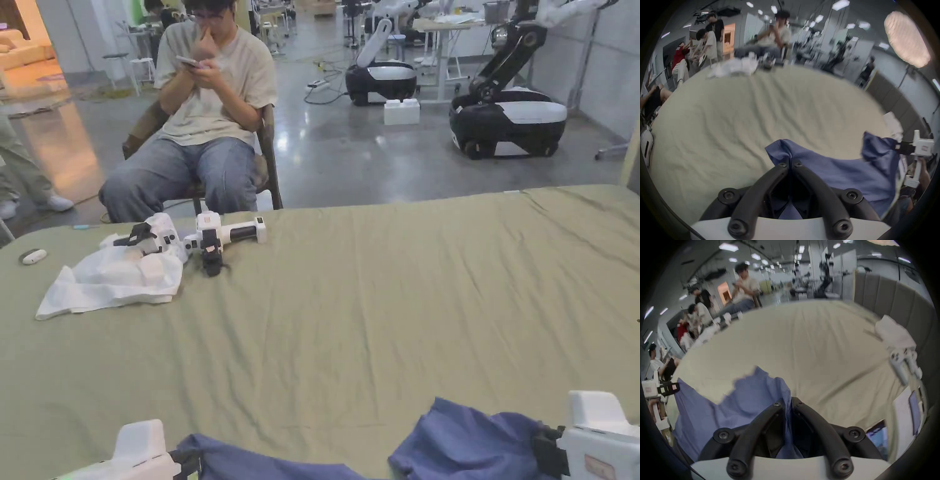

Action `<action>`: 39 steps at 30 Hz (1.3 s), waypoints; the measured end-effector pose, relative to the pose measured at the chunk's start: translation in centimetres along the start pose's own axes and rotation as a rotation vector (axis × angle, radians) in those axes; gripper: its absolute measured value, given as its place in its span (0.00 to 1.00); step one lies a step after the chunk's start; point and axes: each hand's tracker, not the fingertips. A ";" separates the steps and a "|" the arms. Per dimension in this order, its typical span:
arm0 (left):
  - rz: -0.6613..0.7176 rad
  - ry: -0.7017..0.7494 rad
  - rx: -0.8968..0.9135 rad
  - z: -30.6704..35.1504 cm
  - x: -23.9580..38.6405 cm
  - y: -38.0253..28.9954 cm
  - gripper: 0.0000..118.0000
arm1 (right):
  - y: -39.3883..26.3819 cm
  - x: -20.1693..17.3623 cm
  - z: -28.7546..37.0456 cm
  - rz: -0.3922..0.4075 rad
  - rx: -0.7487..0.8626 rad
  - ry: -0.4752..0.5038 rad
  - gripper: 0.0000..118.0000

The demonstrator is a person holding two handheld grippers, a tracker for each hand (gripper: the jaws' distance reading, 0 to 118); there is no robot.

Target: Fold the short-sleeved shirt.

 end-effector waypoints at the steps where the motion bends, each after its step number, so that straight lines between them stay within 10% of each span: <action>1: -0.023 -0.008 0.037 2.5 0.3 0.5 0.00 | 0.4 -0.1 2.1 0.036 0.043 -0.014 0.03; 17: -0.170 -0.028 0.619 28.4 4.4 14.0 0.00 | 15.8 -3.2 25.0 0.088 0.623 -0.057 0.03; 39: -0.085 0.073 0.813 24.6 6.4 34.2 0.00 | 39.1 -9.3 25.5 0.144 0.848 -0.235 0.03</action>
